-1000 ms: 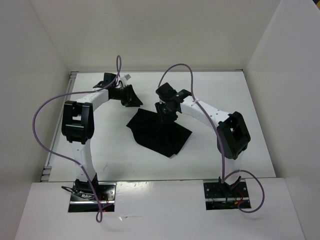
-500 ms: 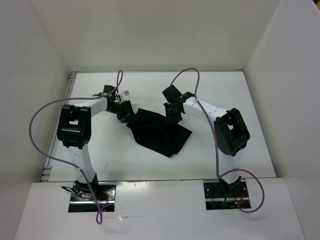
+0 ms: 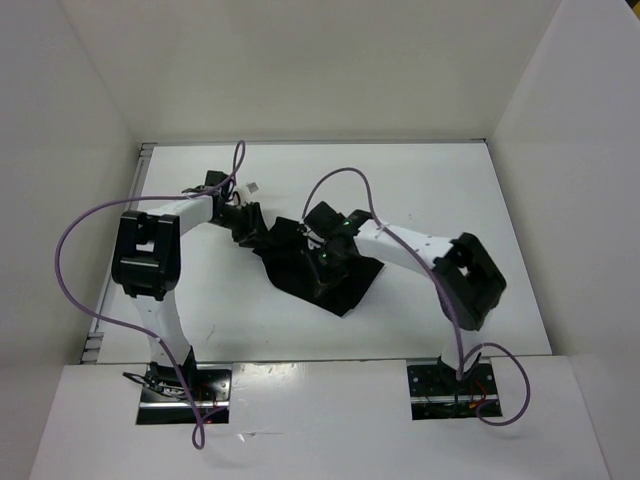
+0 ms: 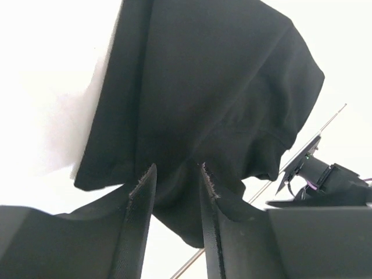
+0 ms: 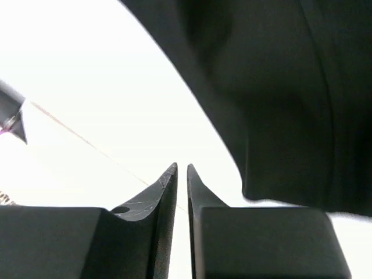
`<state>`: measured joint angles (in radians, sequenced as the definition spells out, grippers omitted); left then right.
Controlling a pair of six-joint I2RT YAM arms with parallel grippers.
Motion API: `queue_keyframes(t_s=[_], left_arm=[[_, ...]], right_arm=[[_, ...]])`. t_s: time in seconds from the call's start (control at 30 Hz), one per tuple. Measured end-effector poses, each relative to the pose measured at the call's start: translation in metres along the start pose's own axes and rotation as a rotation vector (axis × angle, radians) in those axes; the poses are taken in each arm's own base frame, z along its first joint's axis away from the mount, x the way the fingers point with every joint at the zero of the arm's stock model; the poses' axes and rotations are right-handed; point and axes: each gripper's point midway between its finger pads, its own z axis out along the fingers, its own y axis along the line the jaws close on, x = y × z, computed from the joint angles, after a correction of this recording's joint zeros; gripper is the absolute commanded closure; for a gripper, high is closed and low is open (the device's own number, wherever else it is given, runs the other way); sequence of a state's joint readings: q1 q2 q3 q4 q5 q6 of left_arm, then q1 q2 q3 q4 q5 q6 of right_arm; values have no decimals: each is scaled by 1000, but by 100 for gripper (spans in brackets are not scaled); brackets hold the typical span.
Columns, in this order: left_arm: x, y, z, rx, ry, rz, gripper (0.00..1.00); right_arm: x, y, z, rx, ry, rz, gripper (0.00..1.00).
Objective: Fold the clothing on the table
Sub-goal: Fold the skirt
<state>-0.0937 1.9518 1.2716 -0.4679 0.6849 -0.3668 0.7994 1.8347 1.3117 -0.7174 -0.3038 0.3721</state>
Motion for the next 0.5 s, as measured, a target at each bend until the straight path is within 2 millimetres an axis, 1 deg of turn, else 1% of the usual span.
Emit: queue_keyframes(t_s=[0.03,0.07,0.13,0.2,0.23,0.3,0.4,0.47,0.5], left_arm=[[0,-1,-2,-1,-2,0,55],[-1,-2,-4,0,-6,4,55],[-2,-6,-9,3,-17,10,55],[-5,-10,-14,6,-28,17,55],[-7,-12,-16,8,-35,21,55],[-12,-16,-20,18,-46,29,53],[-19,-18,-22,24,-62,34,53],[-24,-20,-23,26,-74,41,53],[-29,-21,-23,25,-83,45,53]], right_arm=[[4,3,-13,-9,-6,-6,83],[4,5,-27,-17,-28,-11,82],[-5,8,-54,-32,-101,-11,73],[-16,0,-72,-18,-166,15,67],[-21,-8,-77,-1,-191,41,60],[-33,-31,-84,47,-231,121,56],[-45,-68,-87,128,-275,259,53],[-47,-90,-87,180,-297,347,53],[-46,-97,-86,201,-301,381,53]])
